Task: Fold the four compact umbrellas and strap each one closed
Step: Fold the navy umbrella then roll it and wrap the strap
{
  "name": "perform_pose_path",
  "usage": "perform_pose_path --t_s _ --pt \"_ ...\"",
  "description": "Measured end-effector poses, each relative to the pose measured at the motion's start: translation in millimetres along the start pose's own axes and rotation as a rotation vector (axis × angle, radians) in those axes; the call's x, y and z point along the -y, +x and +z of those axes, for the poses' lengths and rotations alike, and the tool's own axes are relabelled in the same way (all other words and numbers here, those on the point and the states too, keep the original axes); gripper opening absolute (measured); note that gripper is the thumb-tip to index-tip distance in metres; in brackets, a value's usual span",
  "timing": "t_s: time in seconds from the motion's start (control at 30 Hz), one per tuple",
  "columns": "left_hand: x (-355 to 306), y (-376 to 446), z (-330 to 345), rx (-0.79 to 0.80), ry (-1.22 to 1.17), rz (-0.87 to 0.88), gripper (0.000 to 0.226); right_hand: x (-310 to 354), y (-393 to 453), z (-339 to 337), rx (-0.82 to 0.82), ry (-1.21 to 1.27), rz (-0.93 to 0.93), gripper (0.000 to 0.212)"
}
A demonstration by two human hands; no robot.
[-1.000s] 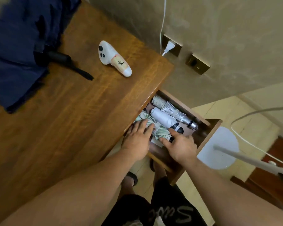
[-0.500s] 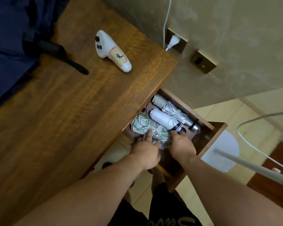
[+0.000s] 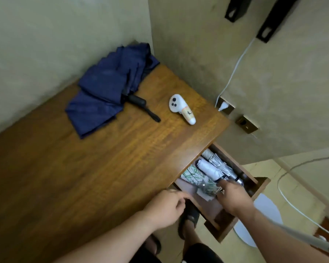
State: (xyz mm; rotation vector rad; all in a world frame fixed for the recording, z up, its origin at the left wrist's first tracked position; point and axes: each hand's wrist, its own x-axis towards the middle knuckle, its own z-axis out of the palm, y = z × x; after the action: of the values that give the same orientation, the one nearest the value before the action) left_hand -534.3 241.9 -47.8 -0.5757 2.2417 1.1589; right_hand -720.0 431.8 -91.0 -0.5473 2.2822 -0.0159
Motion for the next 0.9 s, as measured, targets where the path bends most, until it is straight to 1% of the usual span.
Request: perform_pose_path --t_s 0.13,0.2,0.27,0.3,0.33,0.4,0.47,0.53,0.6,0.63,0.73,0.83,0.9 --pt "46 -61 -58 -0.112 -0.006 -0.063 0.036 56 -27 -25 -0.172 0.054 -0.07 0.031" --pt "75 -89 -83 -0.151 -0.039 -0.125 0.033 93 -33 -35 -0.23 0.091 -0.147 0.028" --pt "105 -112 -101 -0.179 -0.071 -0.203 0.031 133 -29 -48 -0.244 0.096 -0.245 0.026" --pt "118 -123 -107 -0.2 -0.08 -0.236 0.031 154 -25 -55 -0.224 0.087 -0.282 0.027" --pt "128 -133 -113 -0.23 -0.082 -0.266 0.031 175 -20 -62 -0.198 0.082 -0.311 0.031" --pt "144 -148 -121 -0.306 -0.11 -0.309 0.031 218 -4 -76 -0.167 0.054 -0.363 0.046" --pt "153 -158 -128 -0.355 -0.166 -0.352 0.028 259 19 -88 -0.181 0.041 -0.424 0.058" --pt "162 -164 -134 -0.39 -0.228 -0.427 0.026 297 48 -101 -0.229 0.026 -0.471 0.067" --pt "171 -173 -135 -0.442 -0.295 -0.501 0.024 331 78 -113 -0.234 -0.023 -0.468 0.073" --pt "172 -178 -135 -0.46 -0.321 -0.529 0.024 346 91 -120 -0.21 -0.047 -0.458 0.075" --pt "174 -194 -136 -0.493 -0.374 -0.602 0.026 379 129 -134 -0.122 -0.112 -0.479 0.077" --pt "175 -204 -140 -0.506 -0.47 -0.671 0.026 400 140 -131 -0.035 -0.177 -0.52 0.094" --pt "173 -203 -141 -0.524 -0.519 -0.701 0.027 412 135 -122 -0.014 -0.201 -0.503 0.102"
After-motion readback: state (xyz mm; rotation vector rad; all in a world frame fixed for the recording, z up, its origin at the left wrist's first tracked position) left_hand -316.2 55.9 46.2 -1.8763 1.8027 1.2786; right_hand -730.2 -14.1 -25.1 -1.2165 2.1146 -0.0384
